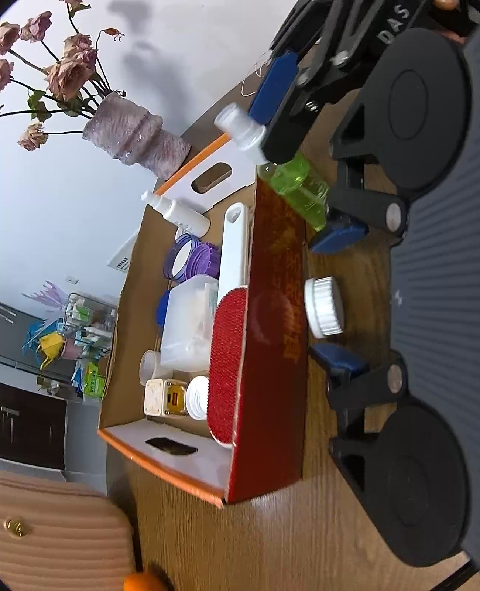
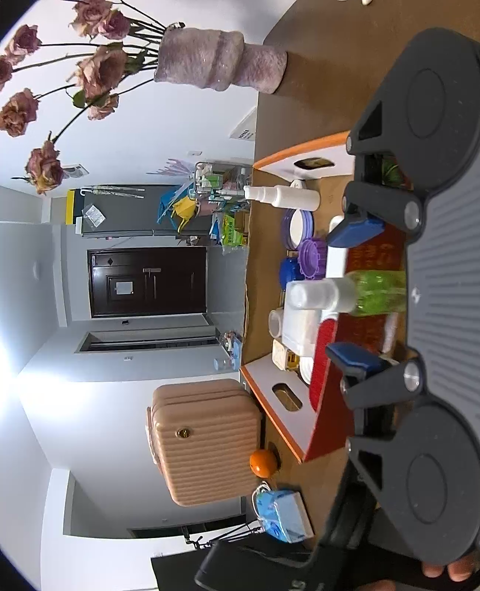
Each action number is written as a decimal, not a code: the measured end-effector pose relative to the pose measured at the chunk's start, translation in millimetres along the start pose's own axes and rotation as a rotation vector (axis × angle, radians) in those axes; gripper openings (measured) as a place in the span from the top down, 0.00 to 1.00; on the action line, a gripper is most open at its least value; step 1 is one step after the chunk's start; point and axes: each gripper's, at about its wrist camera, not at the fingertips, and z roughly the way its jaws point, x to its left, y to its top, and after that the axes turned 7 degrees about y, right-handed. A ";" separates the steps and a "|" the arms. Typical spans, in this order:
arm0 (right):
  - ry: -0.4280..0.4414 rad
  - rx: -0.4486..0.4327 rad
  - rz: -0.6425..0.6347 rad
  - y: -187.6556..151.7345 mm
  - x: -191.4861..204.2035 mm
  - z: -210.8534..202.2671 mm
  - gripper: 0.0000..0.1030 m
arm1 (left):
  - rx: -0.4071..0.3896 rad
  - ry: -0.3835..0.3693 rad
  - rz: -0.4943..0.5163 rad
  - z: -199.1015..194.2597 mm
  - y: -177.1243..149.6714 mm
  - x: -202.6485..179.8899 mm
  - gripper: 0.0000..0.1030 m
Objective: Organize rigid objects
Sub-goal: 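Grasp the white round cap with the left tool while the right tool grasps the green spray bottle, then lower the white cap and green spray bottle into the box and open both tools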
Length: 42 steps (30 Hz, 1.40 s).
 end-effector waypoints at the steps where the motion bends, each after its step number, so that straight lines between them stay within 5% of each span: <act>1: 0.002 0.005 0.002 0.1 -1.6 5.3 0.54 | 0.003 -0.005 0.002 4.8 1.5 1.1 0.63; 4: 0.012 0.028 0.022 -3.7 -5.3 16.2 0.71 | 0.021 -0.009 -0.007 14.5 2.8 2.8 0.66; 15: 0.033 0.046 0.021 -24.4 7.6 -30.7 0.72 | -0.052 0.051 0.096 -23.2 -48.2 -17.8 0.67; 21: 0.049 0.083 -0.034 -43.8 28.7 -80.3 0.72 | -0.033 0.071 0.093 -48.2 -88.5 -19.0 0.78; 24: 0.045 0.087 -0.048 -48.3 35.3 -98.3 0.72 | -0.047 0.059 0.112 -67.3 -103.0 -23.7 0.59; 26: 0.036 0.089 -0.048 -50.5 37.0 -104.1 0.73 | -0.069 0.073 0.140 -74.1 -107.0 -30.0 0.27; 28: 0.027 0.093 -0.040 -51.6 37.8 -106.9 0.73 | -0.122 0.106 0.171 -77.5 -106.8 -35.2 0.26; 30: 0.017 0.090 -0.034 -52.7 37.7 -110.5 0.74 | -0.176 0.141 0.221 -75.1 -102.4 -40.0 0.26; 35: 0.002 0.076 -0.033 -49.8 35.9 -117.8 0.79 | -0.149 0.137 0.276 -46.7 -81.3 -42.9 0.30; 36: -0.001 0.077 -0.035 -49.6 35.2 -116.9 0.79 | -0.150 0.136 0.274 -41.6 -77.5 -42.7 0.33; 37: -0.005 0.081 -0.036 -49.6 34.6 -116.2 0.79 | -0.149 0.128 0.272 -36.3 -74.0 -41.8 0.53; 38: -0.011 0.082 -0.038 -49.8 33.8 -115.6 0.79 | -0.141 0.120 0.267 -30.9 -71.2 -40.8 0.61; 42: -0.020 0.059 -0.015 -45.4 25.5 -114.5 0.79 | -0.104 0.126 0.267 -18.8 -68.9 -38.7 0.61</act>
